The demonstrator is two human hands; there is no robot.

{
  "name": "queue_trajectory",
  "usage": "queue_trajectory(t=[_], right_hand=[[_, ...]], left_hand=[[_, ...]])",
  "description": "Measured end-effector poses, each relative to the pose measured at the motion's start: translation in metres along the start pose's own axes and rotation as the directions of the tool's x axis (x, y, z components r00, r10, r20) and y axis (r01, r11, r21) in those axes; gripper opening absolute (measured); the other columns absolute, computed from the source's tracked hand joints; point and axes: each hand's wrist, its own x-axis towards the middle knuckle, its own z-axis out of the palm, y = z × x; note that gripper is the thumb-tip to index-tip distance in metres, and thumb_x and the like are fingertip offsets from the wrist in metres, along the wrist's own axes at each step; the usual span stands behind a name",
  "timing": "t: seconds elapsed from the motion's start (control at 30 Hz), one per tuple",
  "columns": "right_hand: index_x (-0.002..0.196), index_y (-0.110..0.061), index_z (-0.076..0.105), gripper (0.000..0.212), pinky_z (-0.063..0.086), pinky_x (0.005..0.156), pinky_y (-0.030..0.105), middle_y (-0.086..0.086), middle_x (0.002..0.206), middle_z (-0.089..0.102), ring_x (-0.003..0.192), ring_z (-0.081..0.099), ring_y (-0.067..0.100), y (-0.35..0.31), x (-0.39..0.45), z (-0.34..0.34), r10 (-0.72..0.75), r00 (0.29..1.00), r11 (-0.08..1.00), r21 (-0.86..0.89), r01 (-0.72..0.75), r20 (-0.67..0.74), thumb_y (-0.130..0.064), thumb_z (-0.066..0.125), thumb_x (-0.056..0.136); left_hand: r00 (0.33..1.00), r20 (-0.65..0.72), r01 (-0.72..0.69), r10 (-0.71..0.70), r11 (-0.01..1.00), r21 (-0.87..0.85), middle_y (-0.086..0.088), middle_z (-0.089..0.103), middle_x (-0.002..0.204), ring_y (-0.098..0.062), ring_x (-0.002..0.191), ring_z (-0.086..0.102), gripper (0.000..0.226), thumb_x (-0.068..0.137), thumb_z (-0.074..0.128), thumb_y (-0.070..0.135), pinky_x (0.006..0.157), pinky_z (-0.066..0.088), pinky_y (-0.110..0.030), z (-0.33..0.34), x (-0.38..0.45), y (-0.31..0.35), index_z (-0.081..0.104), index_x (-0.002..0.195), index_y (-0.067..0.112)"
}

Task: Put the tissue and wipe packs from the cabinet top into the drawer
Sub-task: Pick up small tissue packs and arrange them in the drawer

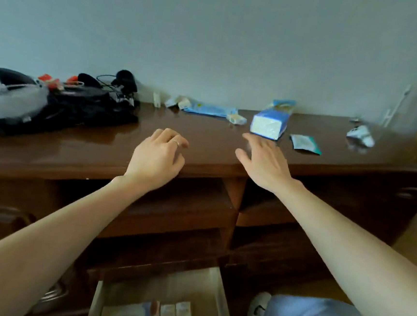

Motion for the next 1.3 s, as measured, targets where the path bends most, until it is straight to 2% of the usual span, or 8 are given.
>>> queue_trajectory(t=[0.07, 0.23, 0.4, 0.53, 0.7, 0.87, 1.03, 1.3], right_hand=[[0.132, -0.027, 0.062, 0.054, 0.044, 0.093, 0.04, 0.0, 0.133, 0.065, 0.122, 0.059, 0.026, 0.004, 0.007, 0.011, 0.059, 0.987, 0.998, -0.037, -0.054, 0.15, -0.061, 0.033, 0.103], [0.084, -0.026, 0.066, 0.041, 0.045, 0.066, 0.033, -0.006, 0.083, 0.068, 0.084, 0.066, 0.02, 0.013, 0.029, 0.024, -0.124, 0.984, 0.966, -0.241, 0.091, -0.126, -0.056, 0.042, 0.097], [0.063, -0.024, 0.047, 0.039, 0.027, 0.051, 0.031, -0.007, 0.061, 0.05, 0.061, 0.051, 0.02, 0.014, 0.084, 0.029, -0.067, 0.998, 0.959, -0.278, 0.061, -0.011, -0.045, 0.045, 0.097], [0.098, -0.027, 0.062, 0.021, 0.046, 0.068, 0.035, -0.004, 0.102, 0.067, 0.099, 0.06, 0.022, 0.014, 0.144, 0.056, 0.009, 0.999, 0.979, -0.204, 0.0, 0.045, -0.041, 0.046, 0.097], [0.151, -0.022, 0.036, 0.06, 0.041, 0.103, 0.047, 0.013, 0.152, 0.036, 0.139, 0.034, 0.035, 0.022, 0.235, 0.093, 0.182, 0.966, 0.96, -0.246, -0.133, 0.186, -0.046, 0.051, 0.097], [0.15, -0.014, 0.033, 0.059, 0.034, 0.105, 0.052, 0.024, 0.152, 0.037, 0.137, 0.036, 0.043, 0.029, 0.293, 0.132, 0.523, 0.825, 0.837, -0.311, -0.45, 0.213, -0.043, 0.043, 0.1], [0.147, -0.011, 0.039, 0.054, 0.04, 0.105, 0.052, 0.019, 0.147, 0.045, 0.134, 0.04, 0.037, 0.029, 0.315, 0.165, 0.534, 0.832, 0.814, -0.361, -0.456, 0.153, -0.036, 0.039, 0.099], [0.153, -0.014, 0.03, 0.054, 0.044, 0.106, 0.05, 0.022, 0.151, 0.043, 0.137, 0.041, 0.04, 0.022, 0.304, 0.148, 0.483, 0.835, 0.856, -0.346, -0.385, 0.263, -0.032, 0.038, 0.103]], left_hand=[[0.992, 0.117, 0.039, -0.041, 0.999, 0.021, 0.002, 0.06, 0.127, -0.023, 0.119, 0.051, 0.034, 0.091, 0.059, 0.027, 0.088, 0.05, -0.039, 0.009, 0.02, -0.007, 0.064, 0.124, 0.025], [0.964, 0.245, 0.103, -0.099, 0.995, -0.003, 0.006, 0.057, 0.13, -0.019, 0.121, 0.052, 0.033, 0.093, 0.054, 0.038, 0.091, 0.048, -0.037, 0.042, 0.057, -0.023, 0.062, 0.124, 0.031], [0.95, 0.29, 0.132, -0.117, 0.991, -0.034, 0.007, 0.056, 0.129, -0.017, 0.12, 0.051, 0.029, 0.094, 0.053, 0.04, 0.092, 0.05, -0.037, 0.076, 0.101, -0.04, 0.066, 0.117, 0.03], [0.943, 0.305, 0.153, -0.134, 0.988, -0.037, 0.006, 0.056, 0.13, -0.017, 0.121, 0.049, 0.031, 0.094, 0.052, 0.04, 0.091, 0.049, -0.036, 0.108, 0.139, -0.058, 0.064, 0.12, 0.029], [0.951, 0.231, 0.216, -0.204, 0.976, -0.025, 0.0, 0.052, 0.138, -0.022, 0.128, 0.045, 0.047, 0.093, 0.053, 0.039, 0.101, 0.042, -0.04, 0.152, 0.189, -0.089, 0.054, 0.137, 0.024], [0.942, 0.11, 0.313, -0.317, 0.948, 0.05, -0.008, 0.044, 0.147, -0.029, 0.138, 0.034, 0.053, 0.094, 0.049, 0.034, 0.112, 0.03, -0.046, 0.193, 0.252, -0.14, 0.042, 0.146, 0.024], [0.864, 0.277, 0.391, -0.421, 0.906, 0.161, -0.017, 0.026, 0.159, -0.035, 0.147, 0.022, 0.052, 0.102, 0.031, 0.044, 0.12, 0.01, -0.055, 0.237, 0.301, -0.193, 0.036, 0.151, 0.028], [0.917, 0.265, 0.284, -0.299, 0.954, 0.093, -0.021, 0.063, 0.121, -0.04, 0.112, 0.058, 0.043, 0.102, 0.036, 0.044, 0.092, 0.046, -0.045, 0.23, 0.28, -0.188, 0.061, 0.129, 0.021]])
